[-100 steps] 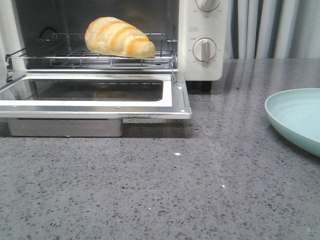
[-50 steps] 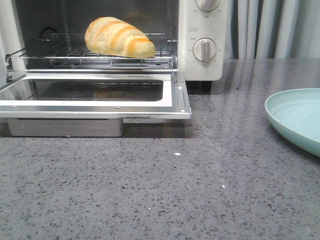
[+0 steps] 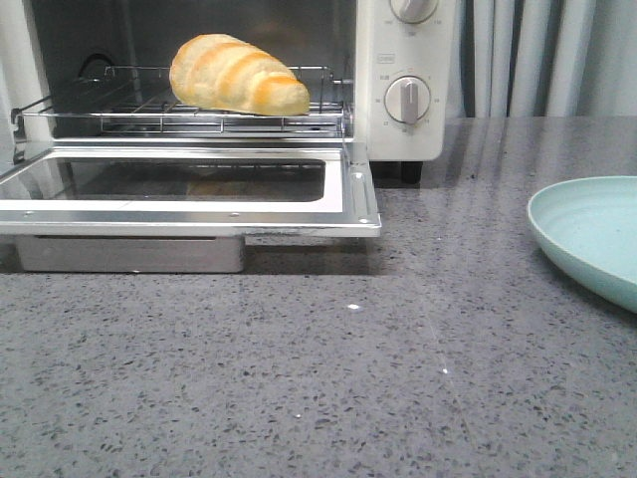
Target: Put bread in oven
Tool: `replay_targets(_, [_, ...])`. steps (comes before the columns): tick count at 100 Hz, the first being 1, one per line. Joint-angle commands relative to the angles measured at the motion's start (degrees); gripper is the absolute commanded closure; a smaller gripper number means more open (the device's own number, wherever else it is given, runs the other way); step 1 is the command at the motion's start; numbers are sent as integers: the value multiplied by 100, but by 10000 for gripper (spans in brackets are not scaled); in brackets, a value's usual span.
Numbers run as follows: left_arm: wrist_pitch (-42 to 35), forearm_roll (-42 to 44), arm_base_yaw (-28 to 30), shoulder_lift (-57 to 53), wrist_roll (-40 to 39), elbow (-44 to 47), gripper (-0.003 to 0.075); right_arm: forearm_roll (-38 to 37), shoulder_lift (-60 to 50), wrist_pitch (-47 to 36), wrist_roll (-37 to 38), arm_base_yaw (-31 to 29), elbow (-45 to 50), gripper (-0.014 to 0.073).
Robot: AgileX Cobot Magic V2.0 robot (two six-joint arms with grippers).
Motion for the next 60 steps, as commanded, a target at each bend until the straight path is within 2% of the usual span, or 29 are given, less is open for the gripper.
replay_targets(1, [-233,663,99,80,4,-110,740,1,-94,-473,-51,-24,-150,639])
replay_targets(9, [-191,1744,242,80,4,-110,740,1,-94,-473,-51,-24,-150,639])
replay_targets(30, [-191,3180,555,39,4,-110,740,1,-94,-473,-51,-24,-150,639])
replay_targets(60, [361,3680,1095,-471,4,-110,740,1,-94,-473,-51,-24,-150,639])
